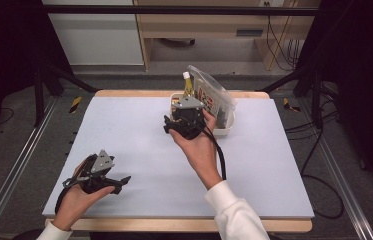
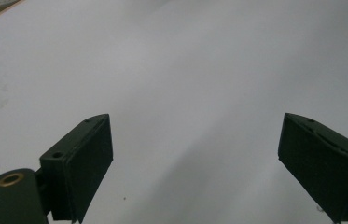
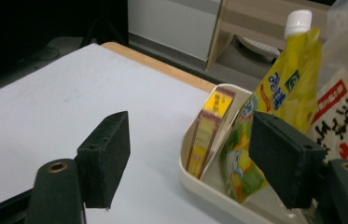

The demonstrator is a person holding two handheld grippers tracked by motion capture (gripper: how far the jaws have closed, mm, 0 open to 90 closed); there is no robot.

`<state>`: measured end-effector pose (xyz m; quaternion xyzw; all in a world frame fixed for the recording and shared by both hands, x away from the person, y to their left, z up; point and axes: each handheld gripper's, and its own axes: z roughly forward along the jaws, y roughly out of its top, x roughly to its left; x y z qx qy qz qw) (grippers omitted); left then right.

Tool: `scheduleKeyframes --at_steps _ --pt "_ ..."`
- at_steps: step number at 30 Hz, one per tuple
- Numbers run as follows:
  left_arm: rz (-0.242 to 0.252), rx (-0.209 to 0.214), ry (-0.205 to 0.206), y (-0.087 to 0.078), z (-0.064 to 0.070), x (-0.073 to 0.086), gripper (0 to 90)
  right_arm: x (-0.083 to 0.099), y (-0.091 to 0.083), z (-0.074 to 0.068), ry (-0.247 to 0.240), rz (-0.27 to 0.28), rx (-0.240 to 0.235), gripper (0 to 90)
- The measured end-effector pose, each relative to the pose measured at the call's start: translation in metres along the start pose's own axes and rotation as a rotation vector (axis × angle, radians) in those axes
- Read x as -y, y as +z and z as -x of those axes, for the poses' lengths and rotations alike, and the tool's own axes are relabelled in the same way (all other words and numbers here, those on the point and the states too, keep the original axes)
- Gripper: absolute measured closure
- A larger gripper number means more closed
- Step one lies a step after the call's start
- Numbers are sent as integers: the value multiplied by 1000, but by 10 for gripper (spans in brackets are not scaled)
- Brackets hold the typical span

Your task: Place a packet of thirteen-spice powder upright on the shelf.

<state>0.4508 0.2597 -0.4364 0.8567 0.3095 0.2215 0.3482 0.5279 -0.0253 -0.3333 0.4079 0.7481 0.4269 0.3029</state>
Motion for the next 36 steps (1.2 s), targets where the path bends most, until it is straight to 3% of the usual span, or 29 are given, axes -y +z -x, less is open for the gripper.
scheduleKeyframes --at_steps 4,10,20,36 --pt "-4 -2 -2 0 -1 0 86 20 -10 1 -29 0 -3 232" --pt "1 0 -7 0 -1 1 77 53 -18 10 -27 -16 -14 181" --pt "-6 -4 -15 0 -4 2 70 98 -26 40 39 -53 12 139" --pt "0 -24 -22 -2 -9 6 58 136 -43 79 112 -89 56 101"
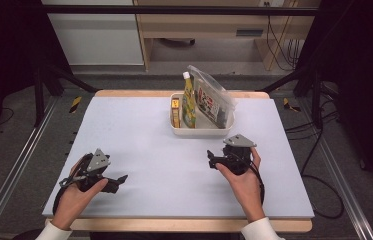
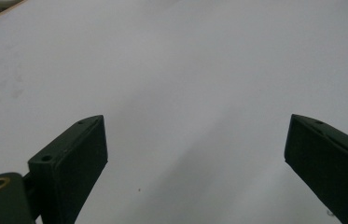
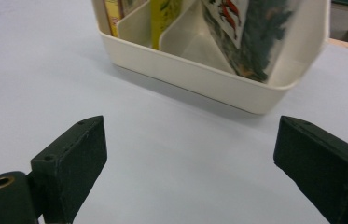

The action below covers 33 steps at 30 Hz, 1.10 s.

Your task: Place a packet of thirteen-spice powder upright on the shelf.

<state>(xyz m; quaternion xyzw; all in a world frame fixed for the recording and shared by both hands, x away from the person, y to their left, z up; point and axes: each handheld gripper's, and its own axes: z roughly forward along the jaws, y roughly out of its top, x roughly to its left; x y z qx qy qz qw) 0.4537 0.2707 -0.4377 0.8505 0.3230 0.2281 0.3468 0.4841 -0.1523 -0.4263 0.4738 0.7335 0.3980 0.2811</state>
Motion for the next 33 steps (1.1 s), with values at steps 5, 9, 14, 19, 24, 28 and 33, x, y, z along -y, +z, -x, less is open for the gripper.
scheduleKeyframes --at_steps 5,9,14,19,24,28,33 --pt "2 -6 -4 -1 -3 1 58 8 -4 14 32 5 13 93" --pt "6 -11 -12 -1 -5 2 58 13 -6 23 41 -4 30 90" --pt "-6 -34 -16 -3 -10 5 58 20 -7 33 50 -23 52 90" --pt "-16 -87 -26 -3 -19 10 58 27 -9 45 75 -34 59 90" --pt "-21 -129 -46 -4 -29 18 58 36 -13 57 82 -38 82 97" --pt "-52 -152 -78 -3 -39 25 58 48 -16 67 94 -42 108 110" --pt "-64 -179 -124 -7 -50 32 58 62 -18 76 65 -55 132 111"
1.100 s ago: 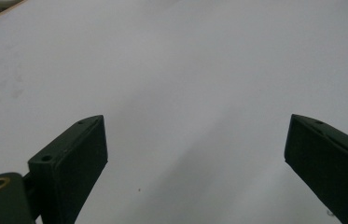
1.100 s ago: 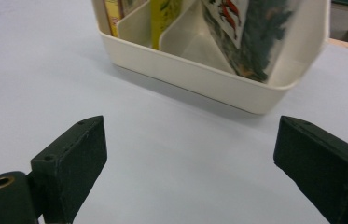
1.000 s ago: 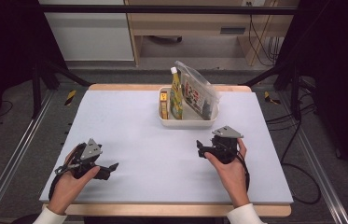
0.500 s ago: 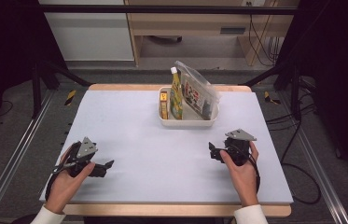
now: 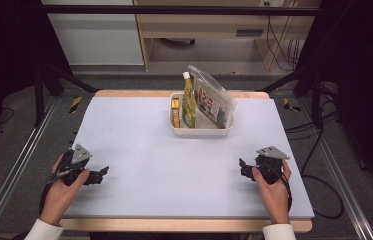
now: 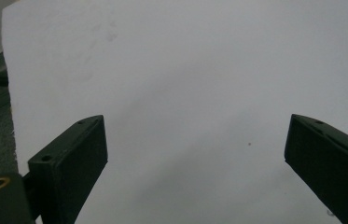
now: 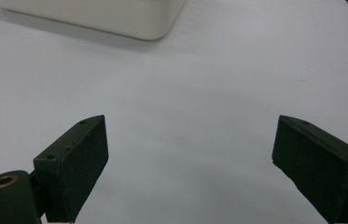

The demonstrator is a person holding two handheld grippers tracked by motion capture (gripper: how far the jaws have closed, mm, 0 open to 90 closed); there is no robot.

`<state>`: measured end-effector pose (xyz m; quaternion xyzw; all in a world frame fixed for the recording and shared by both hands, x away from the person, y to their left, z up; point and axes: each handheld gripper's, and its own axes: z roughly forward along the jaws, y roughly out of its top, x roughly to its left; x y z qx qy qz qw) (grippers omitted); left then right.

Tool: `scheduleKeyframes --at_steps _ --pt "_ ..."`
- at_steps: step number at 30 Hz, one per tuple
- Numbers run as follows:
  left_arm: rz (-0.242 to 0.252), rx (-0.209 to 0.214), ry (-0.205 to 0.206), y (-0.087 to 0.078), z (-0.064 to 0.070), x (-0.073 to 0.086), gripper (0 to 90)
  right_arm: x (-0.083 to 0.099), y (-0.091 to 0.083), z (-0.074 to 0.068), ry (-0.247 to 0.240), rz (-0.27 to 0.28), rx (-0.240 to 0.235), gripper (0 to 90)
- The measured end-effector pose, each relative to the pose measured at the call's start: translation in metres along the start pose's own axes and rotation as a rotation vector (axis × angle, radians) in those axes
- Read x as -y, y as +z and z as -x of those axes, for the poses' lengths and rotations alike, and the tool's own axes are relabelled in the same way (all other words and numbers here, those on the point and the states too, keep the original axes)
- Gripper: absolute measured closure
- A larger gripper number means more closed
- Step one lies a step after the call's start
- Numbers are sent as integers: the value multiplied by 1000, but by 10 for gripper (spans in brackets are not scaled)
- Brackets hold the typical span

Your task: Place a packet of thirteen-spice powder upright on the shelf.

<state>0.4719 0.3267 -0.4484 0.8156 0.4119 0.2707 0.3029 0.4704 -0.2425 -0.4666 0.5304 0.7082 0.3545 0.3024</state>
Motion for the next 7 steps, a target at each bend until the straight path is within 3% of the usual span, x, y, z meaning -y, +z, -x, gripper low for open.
scheduleKeyframes --at_steps 7 --pt "-24 -20 -30 1 -8 5 58 5 1 8 -21 7 26 112"
